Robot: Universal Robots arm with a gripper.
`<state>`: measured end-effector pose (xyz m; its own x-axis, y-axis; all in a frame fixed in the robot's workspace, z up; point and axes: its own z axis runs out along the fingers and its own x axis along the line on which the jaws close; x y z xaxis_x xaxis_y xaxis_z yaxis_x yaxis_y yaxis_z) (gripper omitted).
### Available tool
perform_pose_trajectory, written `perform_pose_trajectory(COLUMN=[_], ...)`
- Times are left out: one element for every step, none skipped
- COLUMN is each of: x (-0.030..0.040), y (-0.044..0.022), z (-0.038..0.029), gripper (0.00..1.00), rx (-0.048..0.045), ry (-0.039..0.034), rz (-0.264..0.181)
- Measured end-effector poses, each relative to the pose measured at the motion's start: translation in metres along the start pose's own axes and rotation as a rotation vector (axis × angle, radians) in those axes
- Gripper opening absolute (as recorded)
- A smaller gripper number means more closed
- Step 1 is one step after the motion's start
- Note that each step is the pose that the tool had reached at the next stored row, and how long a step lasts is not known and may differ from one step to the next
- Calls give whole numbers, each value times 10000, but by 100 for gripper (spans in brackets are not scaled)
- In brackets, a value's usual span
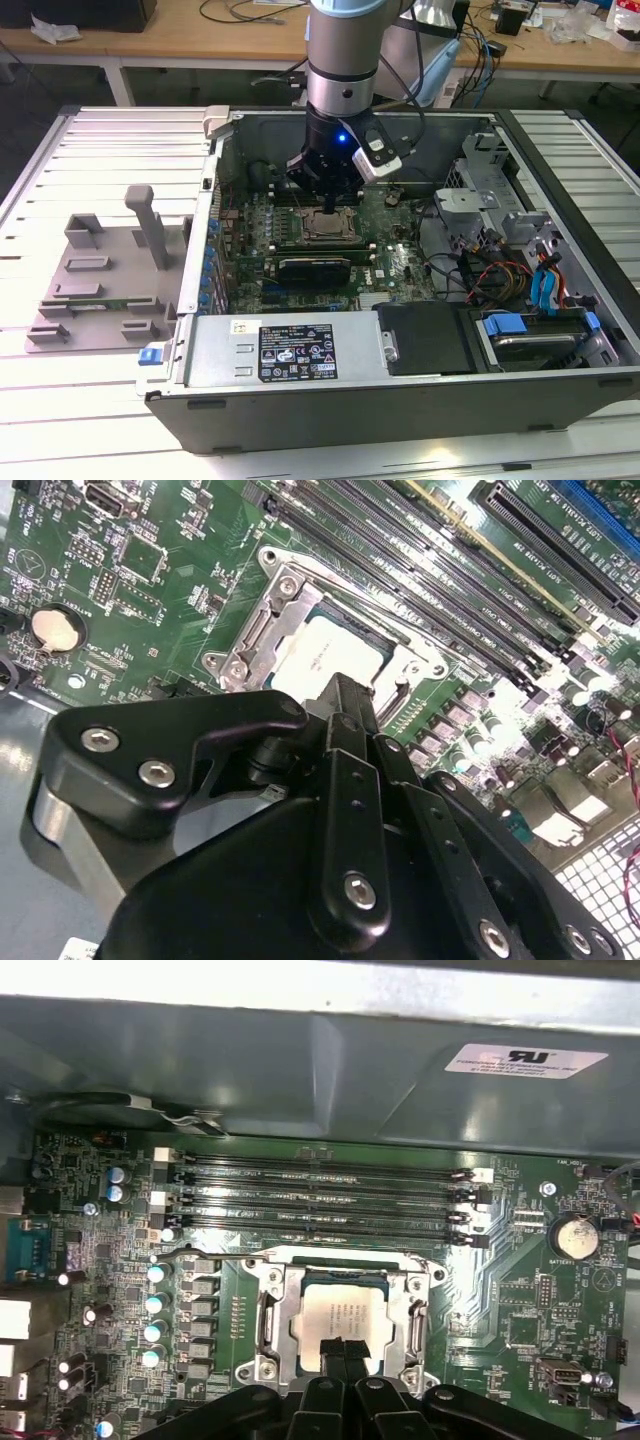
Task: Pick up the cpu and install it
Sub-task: 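Install the first cpu locking lever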
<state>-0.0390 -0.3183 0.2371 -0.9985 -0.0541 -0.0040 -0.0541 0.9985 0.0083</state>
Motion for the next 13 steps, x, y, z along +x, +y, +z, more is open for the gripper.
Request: perform_pose_trajectory(x=[0,0,0,0,0,0,-1,-1,-1,-1,2,22,70], y=[0,0,0,0,0,1,1,1,1,2,2,3,5], z=[0,0,0,0,-15,-79,-129,-153,-160,-161,-162,-162,-162], gripper=[11,11,11,11,11,11,11,11,11,11,11,11,11], rx=[0,0,0,0,5,1,1,1,1,-1,0,-2,-3], ry=[-6,-11,-14,-15,-13,-16,-16,-16,-16,-18,-17,-17,-18], rz=[-1,0,0,0,-1,0,0,0,-1,0,0,-1,0])
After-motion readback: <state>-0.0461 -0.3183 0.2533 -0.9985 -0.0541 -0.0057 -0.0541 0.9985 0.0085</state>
